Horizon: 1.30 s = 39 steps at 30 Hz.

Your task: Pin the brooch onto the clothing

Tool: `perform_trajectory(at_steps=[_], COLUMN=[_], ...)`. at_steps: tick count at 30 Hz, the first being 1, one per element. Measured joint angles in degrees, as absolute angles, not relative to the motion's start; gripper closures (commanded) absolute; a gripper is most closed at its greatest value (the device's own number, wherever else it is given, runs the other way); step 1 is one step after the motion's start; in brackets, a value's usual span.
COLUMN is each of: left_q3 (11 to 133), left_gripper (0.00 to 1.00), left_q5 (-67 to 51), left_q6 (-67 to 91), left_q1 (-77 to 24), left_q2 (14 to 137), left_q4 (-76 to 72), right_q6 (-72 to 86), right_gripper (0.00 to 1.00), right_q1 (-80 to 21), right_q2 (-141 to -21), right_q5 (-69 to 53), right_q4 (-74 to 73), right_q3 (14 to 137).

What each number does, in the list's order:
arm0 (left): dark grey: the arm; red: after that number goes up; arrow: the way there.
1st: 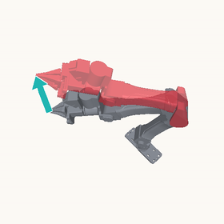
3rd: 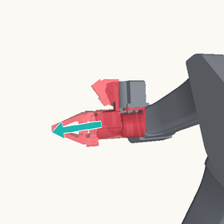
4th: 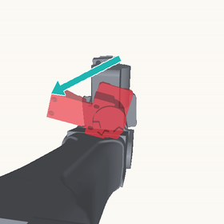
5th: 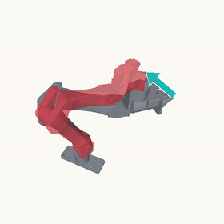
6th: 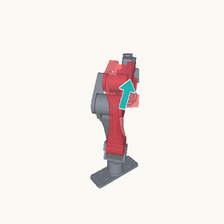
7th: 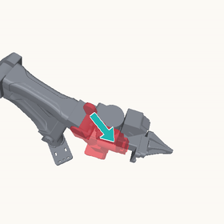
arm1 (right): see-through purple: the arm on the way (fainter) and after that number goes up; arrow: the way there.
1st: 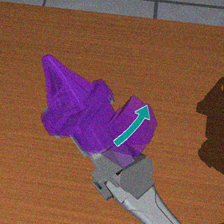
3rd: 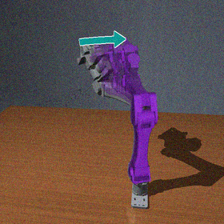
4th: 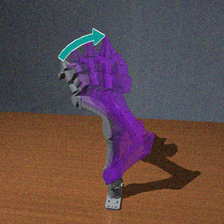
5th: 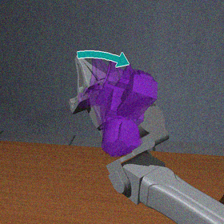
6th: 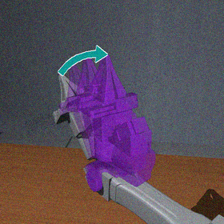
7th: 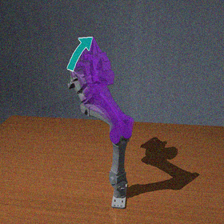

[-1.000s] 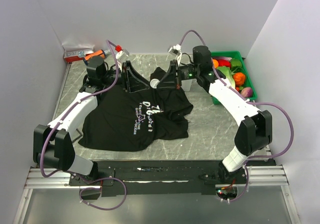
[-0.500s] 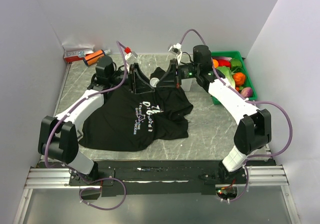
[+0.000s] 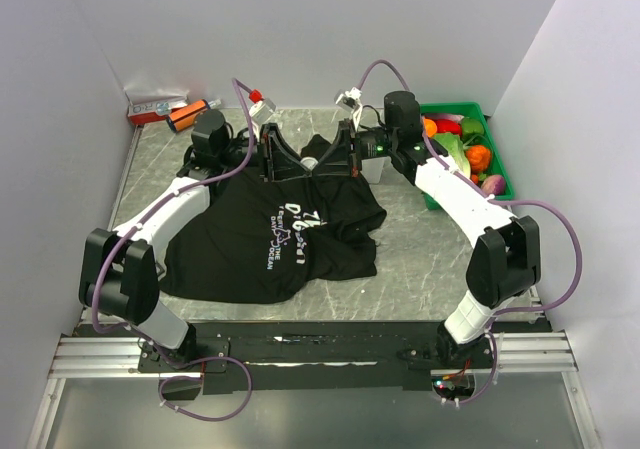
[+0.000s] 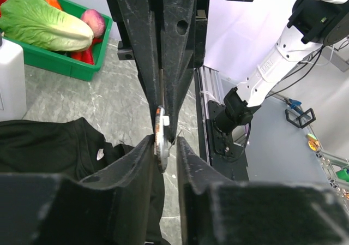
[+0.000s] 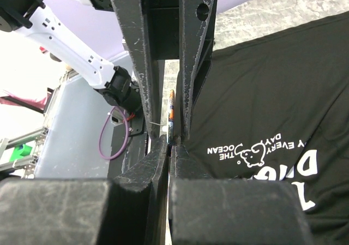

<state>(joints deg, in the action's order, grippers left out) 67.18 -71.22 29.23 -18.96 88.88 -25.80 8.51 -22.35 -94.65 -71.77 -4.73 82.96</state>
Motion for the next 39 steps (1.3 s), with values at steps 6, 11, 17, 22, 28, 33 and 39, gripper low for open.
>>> perform_trajectory(at_steps=[6, 11, 17, 22, 28, 33, 39], left_q3=[67.2, 67.2, 67.2, 67.2, 67.7, 69.54, 71.59], left_gripper=[0.77, 0.89, 0.93, 0.94, 0.99, 0.99, 0.99], left_q5=[-71.11, -71.13, -71.13, -71.37, -72.05, -71.55, -68.49], left_q6=[29.63, 29.91, 31.14, 31.22, 30.7, 27.4, 21.45], left_q1=[-18.96, -18.87, -18.83, -18.74, -18.65, -18.83, -19.64], left_q2=[88.88, 88.92, 89.62, 90.02, 90.39, 90.76, 90.76], left_q4=[-25.87, -25.89, -26.52, -26.44, -25.39, -20.58, -13.78], right_q6=[8.47, 8.32, 5.74, 1.72, -3.05, -8.08, -14.44], right_gripper=[1.0, 1.0, 1.0, 1.0, 1.0, 1.0, 1.0], right_q1=[-22.35, -22.35, -22.48, -22.79, -23.42, -23.83, -24.23], right_q2=[-94.65, -94.65, -94.65, -94.65, -94.65, -94.65, -94.65], right_q5=[-72.1, -72.31, -72.03, -71.09, -69.8, -67.59, -63.55], right_q4=[-4.71, -4.73, -6.15, -9.23, -13.58, -18.11, -23.81], right_q3=[82.96, 82.96, 83.22, 84.01, 85.65, 87.68, 90.08])
